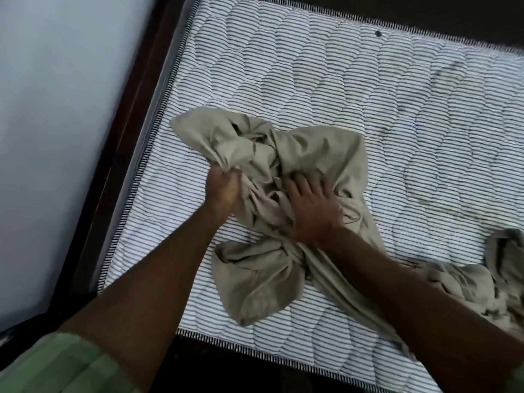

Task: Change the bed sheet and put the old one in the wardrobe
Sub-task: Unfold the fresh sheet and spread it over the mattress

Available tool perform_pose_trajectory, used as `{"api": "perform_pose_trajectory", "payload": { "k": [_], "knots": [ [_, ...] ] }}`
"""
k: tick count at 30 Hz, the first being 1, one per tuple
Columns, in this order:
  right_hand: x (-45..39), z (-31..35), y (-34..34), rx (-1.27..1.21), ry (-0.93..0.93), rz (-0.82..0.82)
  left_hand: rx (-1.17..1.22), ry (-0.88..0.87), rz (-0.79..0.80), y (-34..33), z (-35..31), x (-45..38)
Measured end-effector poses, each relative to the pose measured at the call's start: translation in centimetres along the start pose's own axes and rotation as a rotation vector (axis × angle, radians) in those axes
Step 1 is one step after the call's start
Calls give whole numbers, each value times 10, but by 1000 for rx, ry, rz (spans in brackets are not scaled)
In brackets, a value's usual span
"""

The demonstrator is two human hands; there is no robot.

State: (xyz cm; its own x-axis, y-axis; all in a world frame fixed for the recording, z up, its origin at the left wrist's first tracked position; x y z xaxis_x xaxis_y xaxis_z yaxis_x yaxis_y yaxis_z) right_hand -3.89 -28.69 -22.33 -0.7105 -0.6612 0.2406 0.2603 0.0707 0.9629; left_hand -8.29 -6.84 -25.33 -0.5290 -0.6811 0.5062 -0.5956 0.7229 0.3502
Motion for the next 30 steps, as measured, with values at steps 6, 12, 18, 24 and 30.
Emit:
{"api": "perform_pose_trajectory", "payload": {
  "k": [6, 12, 18, 24, 30],
  "knots": [
    [1, 22, 45, -205, 33, -442, 763, 307, 127, -32, -86, -26],
    [-92, -105, 108, -592, -468, -484, 306, 19, 230, -48, -116, -15],
    [-106, -162, 114, -338, -744, -377, -443, -520, 19, -65, -95, 10],
    [-27, -68, 70, -176, -472, -419, -780, -384, -102, -85, -43, 51],
    [-14, -71, 5, -96, -547, -126, -732, -163, 252, -118, 20, 65]
  ]
}}
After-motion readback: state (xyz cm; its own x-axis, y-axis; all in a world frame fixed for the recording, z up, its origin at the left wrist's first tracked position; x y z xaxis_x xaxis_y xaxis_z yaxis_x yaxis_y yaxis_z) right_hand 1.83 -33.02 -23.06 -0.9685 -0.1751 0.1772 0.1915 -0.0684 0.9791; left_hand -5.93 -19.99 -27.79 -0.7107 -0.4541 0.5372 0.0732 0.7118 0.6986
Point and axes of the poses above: each hand's wrist, its own x-axis away from the middle knuckle, its own y-axis out of the back of the hand, z = x × y, the point moved 7 cm from there along -x, towards the middle knuckle, and after that the axes turned 5 degrees about -z, right-handed, at the moved point
